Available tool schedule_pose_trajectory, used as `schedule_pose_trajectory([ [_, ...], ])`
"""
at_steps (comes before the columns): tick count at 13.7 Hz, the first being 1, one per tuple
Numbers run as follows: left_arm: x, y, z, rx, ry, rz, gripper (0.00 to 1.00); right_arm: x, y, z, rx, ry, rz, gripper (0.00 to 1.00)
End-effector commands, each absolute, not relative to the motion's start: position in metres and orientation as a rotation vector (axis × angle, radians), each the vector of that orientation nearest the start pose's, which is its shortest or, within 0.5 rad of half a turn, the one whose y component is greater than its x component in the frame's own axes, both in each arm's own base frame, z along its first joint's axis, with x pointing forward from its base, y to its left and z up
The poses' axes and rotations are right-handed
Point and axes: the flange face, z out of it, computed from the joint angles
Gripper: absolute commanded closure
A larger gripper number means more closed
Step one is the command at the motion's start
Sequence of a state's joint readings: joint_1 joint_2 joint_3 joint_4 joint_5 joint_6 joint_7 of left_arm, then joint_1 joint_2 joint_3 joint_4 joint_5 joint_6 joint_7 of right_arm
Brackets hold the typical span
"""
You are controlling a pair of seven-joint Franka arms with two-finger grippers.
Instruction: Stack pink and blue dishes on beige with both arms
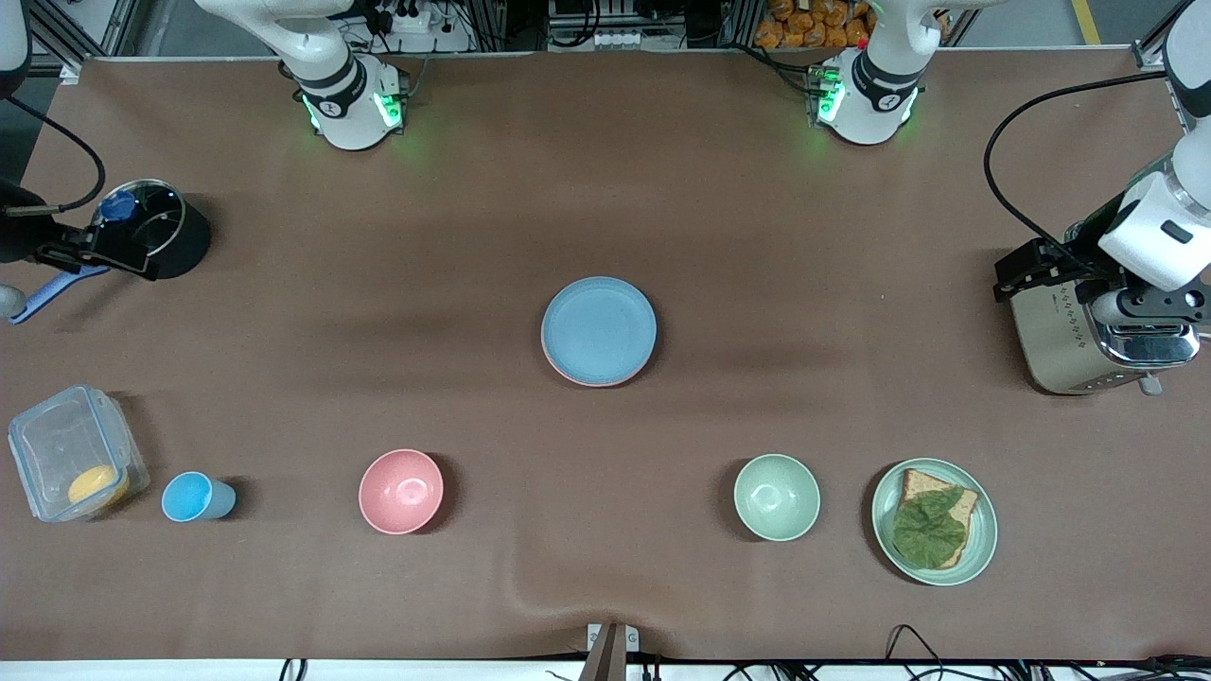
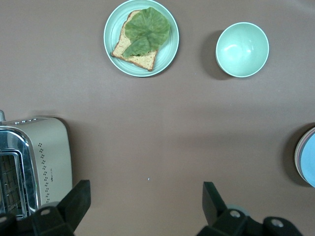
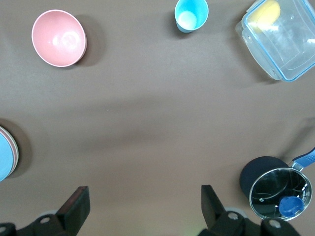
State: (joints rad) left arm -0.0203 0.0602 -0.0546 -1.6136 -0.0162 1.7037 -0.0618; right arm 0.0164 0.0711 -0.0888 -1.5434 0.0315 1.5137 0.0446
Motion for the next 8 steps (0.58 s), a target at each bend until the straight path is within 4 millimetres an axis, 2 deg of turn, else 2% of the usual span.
schedule_pose_trajectory([
  [1,0.5824,-0.0411,0.5872,-3.148,0.038,-0.038,0.0,0.5689,-0.0383,0.5955,-3.129,0.168,0.149,0.0],
  [8,0.5823,-0.0411,0.5865,-3.148,0.038,-0.036,0.0,0.5712,-0.0402,0.5961,-3.13,0.163,0.122,0.0],
])
